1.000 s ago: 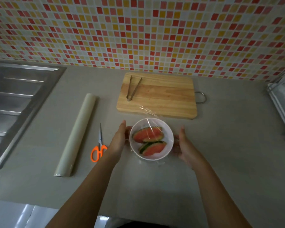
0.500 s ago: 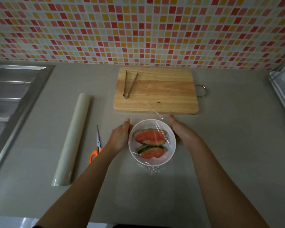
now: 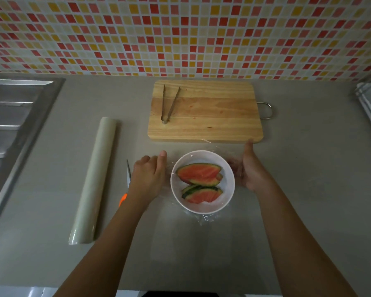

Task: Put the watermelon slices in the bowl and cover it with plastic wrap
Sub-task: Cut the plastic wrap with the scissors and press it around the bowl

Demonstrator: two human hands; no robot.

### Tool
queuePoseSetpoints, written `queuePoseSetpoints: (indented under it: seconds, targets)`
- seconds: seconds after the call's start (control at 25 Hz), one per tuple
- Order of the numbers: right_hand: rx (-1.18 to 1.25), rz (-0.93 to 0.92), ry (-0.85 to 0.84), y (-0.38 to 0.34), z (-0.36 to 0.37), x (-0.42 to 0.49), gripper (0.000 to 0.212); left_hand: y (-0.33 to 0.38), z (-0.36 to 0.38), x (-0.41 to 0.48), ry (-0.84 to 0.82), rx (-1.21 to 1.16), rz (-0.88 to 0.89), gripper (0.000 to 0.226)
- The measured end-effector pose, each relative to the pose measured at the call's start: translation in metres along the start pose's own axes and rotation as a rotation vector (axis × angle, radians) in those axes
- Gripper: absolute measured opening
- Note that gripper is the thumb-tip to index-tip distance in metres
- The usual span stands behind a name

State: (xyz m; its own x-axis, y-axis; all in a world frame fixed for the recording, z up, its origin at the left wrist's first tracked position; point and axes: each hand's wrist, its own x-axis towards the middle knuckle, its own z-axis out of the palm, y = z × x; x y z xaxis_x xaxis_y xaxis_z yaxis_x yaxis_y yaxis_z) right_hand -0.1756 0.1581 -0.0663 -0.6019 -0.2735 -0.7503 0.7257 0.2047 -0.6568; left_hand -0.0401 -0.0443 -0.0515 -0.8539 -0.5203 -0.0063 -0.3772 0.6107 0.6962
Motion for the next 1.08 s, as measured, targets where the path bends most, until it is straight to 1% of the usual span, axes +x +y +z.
queuePoseSetpoints:
  seconds: [0.04,0.12,0.16,0.24,0.32,0.36,0.44,0.6,0.8,0.96,1.08]
  targets:
    - [-0.021,0.021,-0.04,-0.003,-0.002,-0.001,0.091,0.004,0.0,0.005,-0.021,-0.034,-0.033,0.057]
    - [-0.101,0.055,-0.081,-0.01,-0.002,-0.005,0.083,0.01,0.005,0.011,-0.137,-0.142,-0.188,0.06]
    - [-0.13,0.064,-0.114,-0.013,0.001,-0.007,0.077,0.01,0.01,0.012,-0.184,-0.187,-0.24,0.058]
    - [-0.151,0.057,-0.173,-0.017,0.006,-0.008,0.059,0.013,0.016,0.014,-0.22,-0.261,-0.293,0.049]
    - [-0.161,0.019,-0.167,-0.02,0.012,-0.007,0.039,0.015,0.018,0.017,-0.211,-0.387,-0.333,0.039]
    - [-0.144,0.009,-0.142,-0.02,0.014,-0.006,0.034,0.016,0.019,0.019,-0.208,-0.447,-0.341,0.035]
    - [-0.062,-0.006,-0.086,-0.02,0.018,-0.005,0.031,0.017,0.019,0.021,-0.193,-0.481,-0.318,0.032]
    - [0.083,-0.051,-0.014,-0.014,0.022,-0.008,0.029,0.016,0.02,0.021,-0.157,-0.431,-0.231,0.032]
    - [0.084,-0.086,0.096,-0.009,0.03,-0.012,0.03,0.012,0.021,0.021,-0.13,-0.388,-0.186,0.031]
    - [0.108,-0.186,0.085,-0.008,0.032,-0.014,0.032,0.008,0.018,0.022,-0.083,-0.313,-0.138,0.03]
    - [0.12,-0.205,0.073,-0.01,0.034,-0.021,0.033,0.008,0.017,0.023,-0.077,-0.298,-0.129,0.029]
